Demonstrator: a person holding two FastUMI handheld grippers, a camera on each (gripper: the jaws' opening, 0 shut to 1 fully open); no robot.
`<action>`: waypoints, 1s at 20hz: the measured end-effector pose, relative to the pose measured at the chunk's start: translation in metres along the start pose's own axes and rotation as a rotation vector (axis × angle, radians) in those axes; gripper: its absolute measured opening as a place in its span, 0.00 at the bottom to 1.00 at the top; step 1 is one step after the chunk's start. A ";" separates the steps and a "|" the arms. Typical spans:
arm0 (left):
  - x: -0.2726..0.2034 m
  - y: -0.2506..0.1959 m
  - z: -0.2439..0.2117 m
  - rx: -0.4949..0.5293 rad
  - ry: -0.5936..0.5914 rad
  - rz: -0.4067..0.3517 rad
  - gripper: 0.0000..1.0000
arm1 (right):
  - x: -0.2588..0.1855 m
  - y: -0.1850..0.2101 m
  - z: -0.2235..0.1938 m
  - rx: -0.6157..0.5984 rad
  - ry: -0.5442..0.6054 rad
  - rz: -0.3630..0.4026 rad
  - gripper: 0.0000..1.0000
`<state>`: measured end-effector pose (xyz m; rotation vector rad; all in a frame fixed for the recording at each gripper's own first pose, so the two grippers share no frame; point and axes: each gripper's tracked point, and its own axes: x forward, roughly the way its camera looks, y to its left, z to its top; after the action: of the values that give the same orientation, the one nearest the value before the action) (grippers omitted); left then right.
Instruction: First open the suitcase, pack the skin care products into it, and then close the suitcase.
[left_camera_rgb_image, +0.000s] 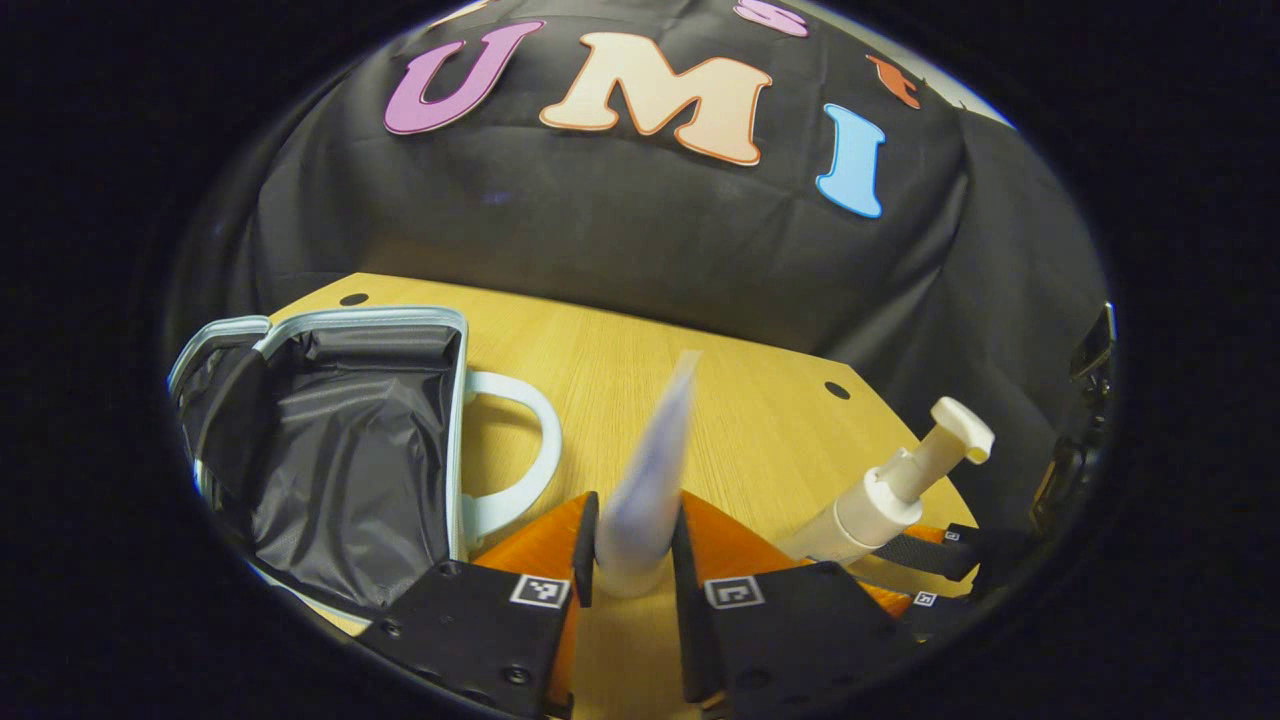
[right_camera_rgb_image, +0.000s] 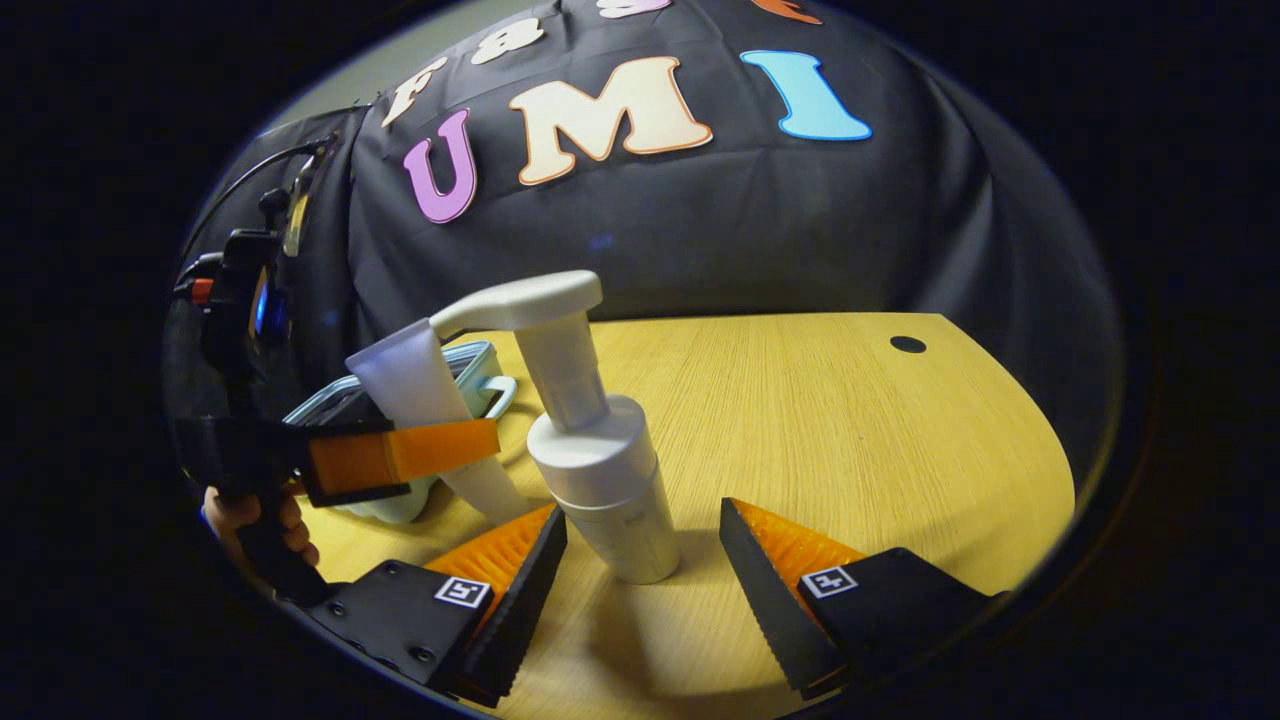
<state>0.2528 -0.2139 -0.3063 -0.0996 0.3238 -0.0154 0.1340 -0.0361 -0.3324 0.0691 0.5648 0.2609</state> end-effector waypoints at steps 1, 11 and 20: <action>-0.007 -0.002 0.002 -0.006 0.010 -0.009 0.33 | 0.001 0.000 -0.001 -0.003 0.001 0.002 0.94; -0.108 0.045 0.111 -0.148 -0.025 -0.041 0.30 | 0.001 0.006 0.008 -0.019 0.020 -0.026 0.62; -0.093 0.171 0.061 -0.160 0.354 -0.011 0.27 | -0.046 0.076 0.066 -0.031 0.006 -0.075 0.60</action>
<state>0.1837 -0.0345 -0.2359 -0.2592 0.6780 -0.0180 0.1148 0.0256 -0.2427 0.0169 0.5683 0.1972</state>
